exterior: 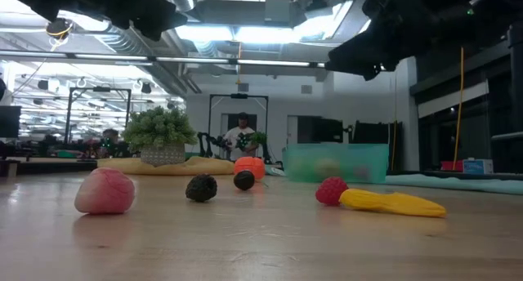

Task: Pick and placing Produce into tupperware
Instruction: Put the yellow corn into the blue bin

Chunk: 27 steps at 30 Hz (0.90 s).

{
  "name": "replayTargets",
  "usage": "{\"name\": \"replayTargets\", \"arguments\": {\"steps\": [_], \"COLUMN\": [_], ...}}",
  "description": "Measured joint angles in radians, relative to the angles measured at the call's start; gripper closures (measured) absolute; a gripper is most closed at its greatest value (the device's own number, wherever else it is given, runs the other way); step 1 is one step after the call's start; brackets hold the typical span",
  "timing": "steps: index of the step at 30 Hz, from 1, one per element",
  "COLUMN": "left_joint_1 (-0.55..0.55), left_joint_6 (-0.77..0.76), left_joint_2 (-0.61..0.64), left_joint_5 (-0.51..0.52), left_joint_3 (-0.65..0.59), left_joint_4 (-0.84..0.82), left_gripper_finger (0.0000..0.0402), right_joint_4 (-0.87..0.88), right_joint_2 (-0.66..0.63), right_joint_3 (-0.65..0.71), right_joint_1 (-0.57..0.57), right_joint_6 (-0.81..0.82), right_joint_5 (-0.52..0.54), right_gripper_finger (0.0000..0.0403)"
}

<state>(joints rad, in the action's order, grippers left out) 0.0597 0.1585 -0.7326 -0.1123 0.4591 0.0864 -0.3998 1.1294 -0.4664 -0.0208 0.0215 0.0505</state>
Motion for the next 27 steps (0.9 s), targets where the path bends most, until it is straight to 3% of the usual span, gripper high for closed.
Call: {"name": "replayTargets", "arguments": {"steps": [9, 19, 27], "left_joint_1": [0.0, 0.0, 0.0], "left_joint_6": [-0.001, -0.026, -0.026], "left_joint_2": [0.0, 0.0, 0.0], "left_joint_5": [0.0, 0.0, 0.0], "left_joint_3": [0.0, 0.0, 0.0], "left_joint_4": [-0.026, -0.058, -0.057], "left_gripper_finger": [0.0223, 0.0223, 0.0223], "right_joint_4": [0.051, 0.565, 0.728], "right_joint_2": [0.0, 0.001, 0.056], "right_joint_3": [-0.017, -0.238, -0.332], "right_joint_1": [0.01, 0.194, 0.38], "right_joint_6": [-0.008, 0.074, 0.193], "right_joint_5": [0.001, 0.156, 0.317], "right_gripper_finger": [0.0203, 0.0203, 0.0203]}}
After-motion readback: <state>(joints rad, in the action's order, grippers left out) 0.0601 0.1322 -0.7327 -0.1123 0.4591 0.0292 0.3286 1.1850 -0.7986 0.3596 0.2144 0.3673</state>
